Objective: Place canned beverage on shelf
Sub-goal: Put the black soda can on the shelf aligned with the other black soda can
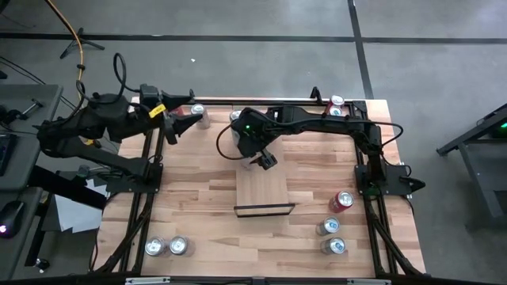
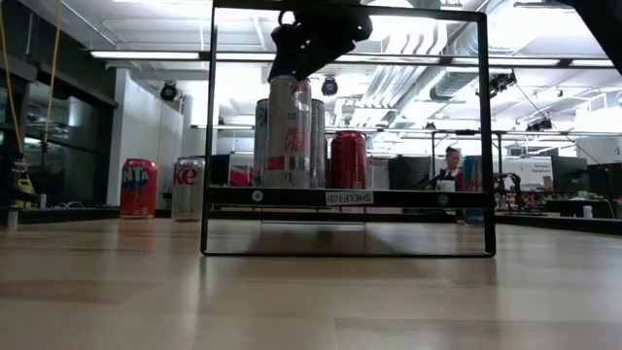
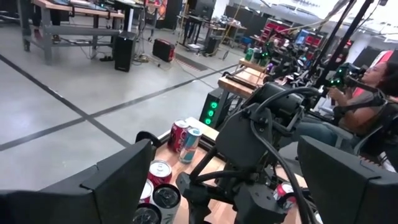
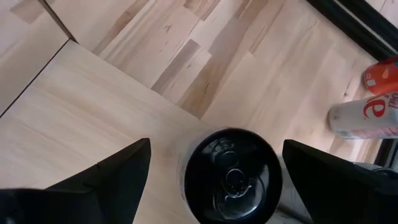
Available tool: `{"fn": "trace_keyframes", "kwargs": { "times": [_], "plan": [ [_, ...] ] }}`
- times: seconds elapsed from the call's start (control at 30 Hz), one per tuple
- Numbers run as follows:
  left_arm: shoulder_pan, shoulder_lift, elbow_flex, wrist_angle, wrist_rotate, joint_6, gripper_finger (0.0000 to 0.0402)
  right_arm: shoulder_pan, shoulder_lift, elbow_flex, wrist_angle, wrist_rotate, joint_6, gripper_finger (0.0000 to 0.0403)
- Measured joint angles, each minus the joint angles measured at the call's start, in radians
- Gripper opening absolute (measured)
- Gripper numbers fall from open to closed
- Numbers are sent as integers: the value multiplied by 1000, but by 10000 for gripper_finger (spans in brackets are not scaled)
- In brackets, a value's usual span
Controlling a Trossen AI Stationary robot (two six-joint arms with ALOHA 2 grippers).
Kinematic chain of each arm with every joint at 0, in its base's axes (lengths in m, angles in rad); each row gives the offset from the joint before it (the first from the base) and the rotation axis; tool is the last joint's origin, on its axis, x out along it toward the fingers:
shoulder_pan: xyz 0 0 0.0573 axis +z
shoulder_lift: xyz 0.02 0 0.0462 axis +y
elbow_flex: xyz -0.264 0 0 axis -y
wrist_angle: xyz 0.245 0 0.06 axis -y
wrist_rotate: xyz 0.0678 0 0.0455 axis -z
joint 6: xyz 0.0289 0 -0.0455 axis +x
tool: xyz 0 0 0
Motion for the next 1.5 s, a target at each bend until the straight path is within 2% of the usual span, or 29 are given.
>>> {"fn": "trace_keyframes", "kwargs": {
  "times": [0.13, 0.67, 0.77, 0.9, 1.03, 1.33, 1.5],
  "plan": [
    [0, -1, 0, -2, 0, 0, 353, -4, 0, 0, 1, 53, 2, 350],
    [0, 0, 0, -7, 0, 10, 353, -17, 36, -2, -38, 54, 105, 349],
    [0, 0, 0, -9, -1, 10, 353, -16, 44, -2, -32, 54, 147, 336],
    [0, 0, 0, -17, -1, 9, 353, -16, 44, -2, -27, 55, 214, 293],
    [0, 0, 0, -22, -1, 10, 353, -16, 43, -2, -33, 59, 309, 239],
    [0, 0, 0, -21, -4, 52, 353, -11, 17, -2, -133, 67, 649, 240],
    [0, 0, 0, -21, -6, 66, 353, 14, 3, -2, -202, 190, 839, 240]
  ]
}}
